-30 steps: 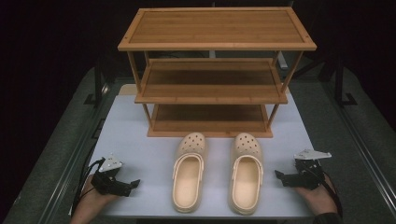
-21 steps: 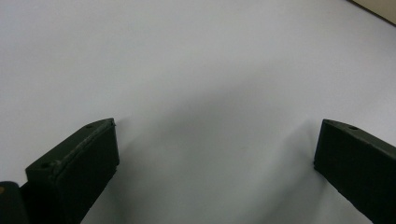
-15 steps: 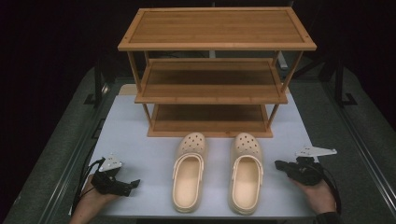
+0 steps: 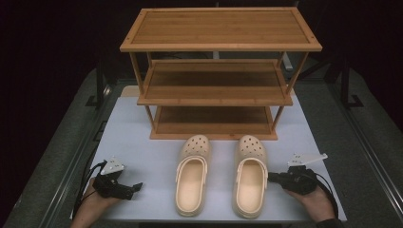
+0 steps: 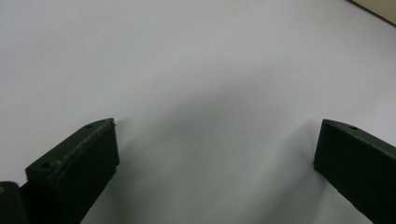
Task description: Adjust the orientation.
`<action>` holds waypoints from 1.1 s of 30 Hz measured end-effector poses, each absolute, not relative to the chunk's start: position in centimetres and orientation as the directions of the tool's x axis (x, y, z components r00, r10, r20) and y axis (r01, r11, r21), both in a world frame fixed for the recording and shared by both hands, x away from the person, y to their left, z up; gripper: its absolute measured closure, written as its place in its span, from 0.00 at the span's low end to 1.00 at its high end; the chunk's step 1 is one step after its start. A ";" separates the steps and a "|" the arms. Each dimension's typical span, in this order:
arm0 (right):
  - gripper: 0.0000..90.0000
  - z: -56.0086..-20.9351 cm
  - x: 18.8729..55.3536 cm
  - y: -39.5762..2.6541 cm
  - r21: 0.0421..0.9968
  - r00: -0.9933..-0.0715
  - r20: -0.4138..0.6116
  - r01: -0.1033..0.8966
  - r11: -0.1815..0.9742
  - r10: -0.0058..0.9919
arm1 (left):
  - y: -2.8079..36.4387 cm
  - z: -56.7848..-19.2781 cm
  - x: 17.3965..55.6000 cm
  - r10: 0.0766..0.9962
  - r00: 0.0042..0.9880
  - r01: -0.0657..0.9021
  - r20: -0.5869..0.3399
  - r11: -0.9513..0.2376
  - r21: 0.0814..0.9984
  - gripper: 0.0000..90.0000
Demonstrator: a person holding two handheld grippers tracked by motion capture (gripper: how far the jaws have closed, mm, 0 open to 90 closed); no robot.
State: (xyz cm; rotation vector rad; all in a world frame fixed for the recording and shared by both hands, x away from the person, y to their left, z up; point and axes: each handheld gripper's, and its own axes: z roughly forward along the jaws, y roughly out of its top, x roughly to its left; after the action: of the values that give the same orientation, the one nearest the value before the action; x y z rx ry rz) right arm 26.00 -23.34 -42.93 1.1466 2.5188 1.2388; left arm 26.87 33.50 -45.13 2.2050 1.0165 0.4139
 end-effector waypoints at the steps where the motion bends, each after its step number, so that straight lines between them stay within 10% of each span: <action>1: 1.00 -43.0 26.0 -23.4 0.718 -0.710 0.230 0.585 0.377 0.666 | 33.5 -45.1 26.9 0.763 0.647 0.551 0.008 -0.475 0.686 0.00; 33: 1.00 -41.9 26.5 -21.1 0.743 -0.751 0.195 0.533 0.405 0.630 | 33.5 -45.1 26.9 0.764 0.645 0.552 0.007 -0.473 0.686 0.00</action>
State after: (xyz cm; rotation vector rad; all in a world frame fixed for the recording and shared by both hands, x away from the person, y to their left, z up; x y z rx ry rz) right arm 26.52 -21.08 -41.86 1.0540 2.5340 1.2733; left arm 26.89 33.49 -45.14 2.2027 1.0184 0.4141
